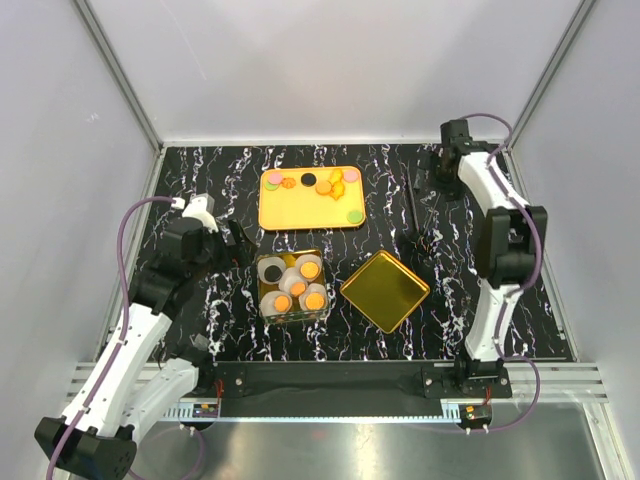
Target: Pack the cookies
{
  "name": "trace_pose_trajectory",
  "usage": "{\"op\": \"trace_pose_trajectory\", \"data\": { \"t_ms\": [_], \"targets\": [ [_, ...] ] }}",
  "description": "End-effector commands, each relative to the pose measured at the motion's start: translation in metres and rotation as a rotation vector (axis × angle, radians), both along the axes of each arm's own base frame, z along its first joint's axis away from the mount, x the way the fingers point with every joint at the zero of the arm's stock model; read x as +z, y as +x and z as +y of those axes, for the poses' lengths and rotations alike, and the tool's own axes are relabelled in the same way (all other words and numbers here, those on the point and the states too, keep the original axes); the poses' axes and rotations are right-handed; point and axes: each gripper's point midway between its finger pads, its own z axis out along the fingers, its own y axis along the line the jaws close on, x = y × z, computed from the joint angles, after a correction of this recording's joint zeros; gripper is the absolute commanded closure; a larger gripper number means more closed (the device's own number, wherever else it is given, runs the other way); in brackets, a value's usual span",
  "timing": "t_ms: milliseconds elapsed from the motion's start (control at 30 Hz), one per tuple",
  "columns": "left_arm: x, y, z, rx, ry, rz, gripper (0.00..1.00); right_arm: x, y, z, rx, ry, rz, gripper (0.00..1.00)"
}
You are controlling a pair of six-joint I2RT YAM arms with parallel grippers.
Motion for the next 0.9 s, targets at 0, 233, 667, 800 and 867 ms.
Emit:
{"op": "trace_pose_trajectory", "data": {
  "t_ms": [0,233,667,800,867],
  "targets": [
    [0.010,0.005,-0.004,-0.018,-0.022,-0.052,0.01,0.066,-0.031,0.020,0.018,0.026,-0.134,0.14],
    [0.009,0.005,-0.008,-0.035,-0.034,-0.046,0.01,0.015,-0.141,0.051,0.078,0.060,-0.054,0.27],
    [0.002,0.008,-0.045,-0.156,-0.127,0.016,0.01,-0.022,-0.189,0.055,0.073,0.081,-0.011,0.36],
    [0.008,0.008,-0.062,-0.187,-0.132,0.016,0.01,-0.037,-0.183,0.061,0.073,0.086,0.016,0.37],
    [0.018,0.006,-0.076,-0.214,-0.141,0.001,0.01,-0.041,-0.178,0.064,0.077,0.088,0.017,0.37]
  ]
}}
